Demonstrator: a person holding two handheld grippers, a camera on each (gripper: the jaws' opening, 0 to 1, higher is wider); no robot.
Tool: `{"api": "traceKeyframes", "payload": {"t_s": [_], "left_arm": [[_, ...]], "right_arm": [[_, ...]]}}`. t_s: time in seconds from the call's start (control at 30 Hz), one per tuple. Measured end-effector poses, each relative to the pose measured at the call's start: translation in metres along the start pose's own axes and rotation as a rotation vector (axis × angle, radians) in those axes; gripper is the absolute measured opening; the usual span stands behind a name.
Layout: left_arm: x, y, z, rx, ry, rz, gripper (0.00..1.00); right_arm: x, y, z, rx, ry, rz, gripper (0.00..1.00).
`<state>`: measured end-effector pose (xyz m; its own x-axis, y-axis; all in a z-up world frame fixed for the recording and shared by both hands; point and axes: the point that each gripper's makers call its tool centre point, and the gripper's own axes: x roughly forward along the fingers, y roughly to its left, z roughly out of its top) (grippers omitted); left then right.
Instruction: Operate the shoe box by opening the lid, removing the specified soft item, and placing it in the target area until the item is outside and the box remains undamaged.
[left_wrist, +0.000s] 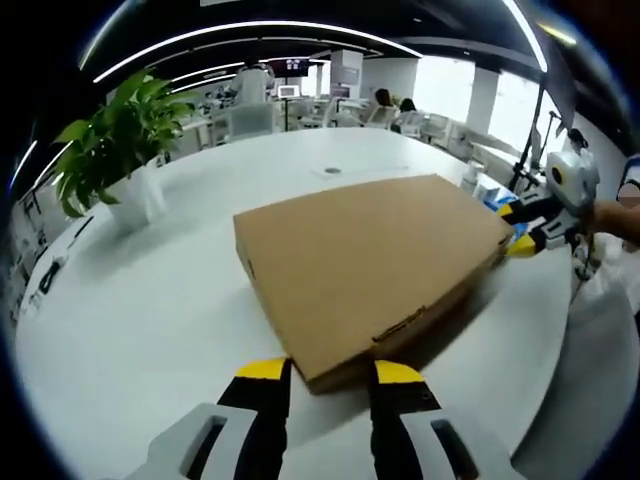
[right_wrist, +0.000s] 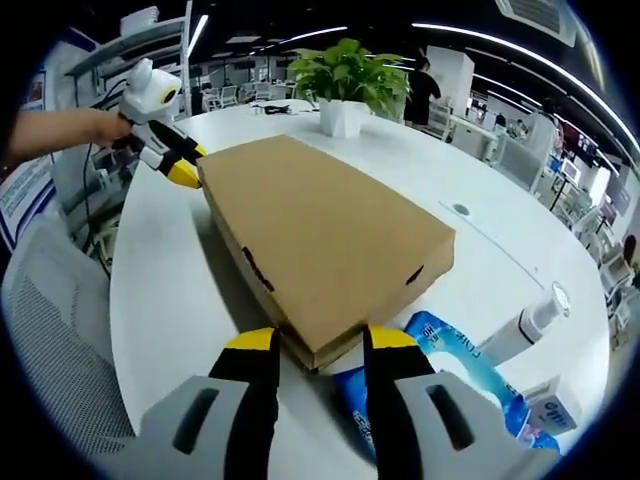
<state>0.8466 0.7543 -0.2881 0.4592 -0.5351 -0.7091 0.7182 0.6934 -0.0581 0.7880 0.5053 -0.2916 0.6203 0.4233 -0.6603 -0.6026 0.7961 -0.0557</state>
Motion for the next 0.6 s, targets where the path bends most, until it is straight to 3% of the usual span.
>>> {"api": "traceKeyframes", "payload": {"t_s": [0.37, 0.43, 0.6], "left_arm": [[0.000, -0.002, 0.002, 0.010, -0.022, 0.015, 0.32], [-0.002, -0.003, 0.005, 0.009, -0.041, 0.017, 0.35], [-0.007, -0.001, 0.008, 0.019, -0.066, 0.033, 0.43]], "right_arm": [[-0.001, -0.002, 0.000, 0.025, 0.004, -0.016, 0.33], [-0.003, -0.002, 0.001, 0.025, -0.003, -0.021, 0.38], [-0.012, -0.001, 0.001, 0.026, -0.013, -0.030, 0.39]]}}
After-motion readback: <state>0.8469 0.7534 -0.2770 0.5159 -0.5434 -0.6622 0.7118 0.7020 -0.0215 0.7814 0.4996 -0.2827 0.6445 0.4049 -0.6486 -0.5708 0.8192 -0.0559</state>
